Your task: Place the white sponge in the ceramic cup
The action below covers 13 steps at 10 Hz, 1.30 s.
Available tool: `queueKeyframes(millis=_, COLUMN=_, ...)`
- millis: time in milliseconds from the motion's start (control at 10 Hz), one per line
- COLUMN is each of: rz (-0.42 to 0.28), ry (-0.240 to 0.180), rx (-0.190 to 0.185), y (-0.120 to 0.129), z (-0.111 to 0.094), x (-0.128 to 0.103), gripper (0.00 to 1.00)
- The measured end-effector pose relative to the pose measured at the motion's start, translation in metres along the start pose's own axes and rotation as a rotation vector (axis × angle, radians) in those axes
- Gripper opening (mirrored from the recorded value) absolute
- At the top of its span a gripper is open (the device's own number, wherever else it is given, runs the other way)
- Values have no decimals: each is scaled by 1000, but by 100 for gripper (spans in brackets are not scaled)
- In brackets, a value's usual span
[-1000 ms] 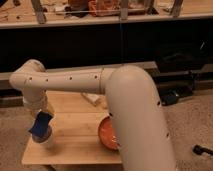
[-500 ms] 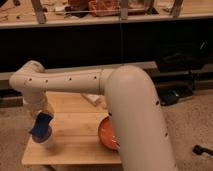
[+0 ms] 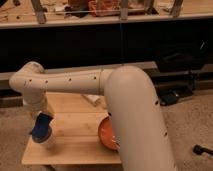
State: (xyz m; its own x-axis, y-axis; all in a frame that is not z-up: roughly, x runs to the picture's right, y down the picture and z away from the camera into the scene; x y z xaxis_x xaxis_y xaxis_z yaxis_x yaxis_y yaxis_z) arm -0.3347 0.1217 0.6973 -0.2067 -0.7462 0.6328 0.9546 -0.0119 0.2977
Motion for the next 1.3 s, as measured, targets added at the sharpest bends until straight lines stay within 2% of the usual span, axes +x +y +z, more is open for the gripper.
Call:
queueKeyframes(millis=200, rz=-9, ry=-3, rx=0, y=0, z=2, x=-1, gripper=32)
queueKeyframes(millis=400, rz=-14, ry=-5, rx=-1, y=0, z=3, x=-2, gripper=34)
queueKeyframes(millis=600, rz=-20, ry=-7, rx=-1, y=0, z=4, x=-3, gripper=50)
queueKeyframes(millis=700, rz=-22, ry=-8, rx=-1, y=0, z=5, x=-3, gripper=54)
queueKeyframes(millis=800, rz=-26, ry=-10, rx=-1, y=0, z=6, x=-4, gripper=51)
queueKeyframes(millis=1100, rz=-34, ry=-13, rx=-1, y=1, z=8, x=-6, gripper=31)
queueKeyframes(millis=1300, rz=-38, ry=-15, rx=0, y=2, z=10, x=-7, gripper=27)
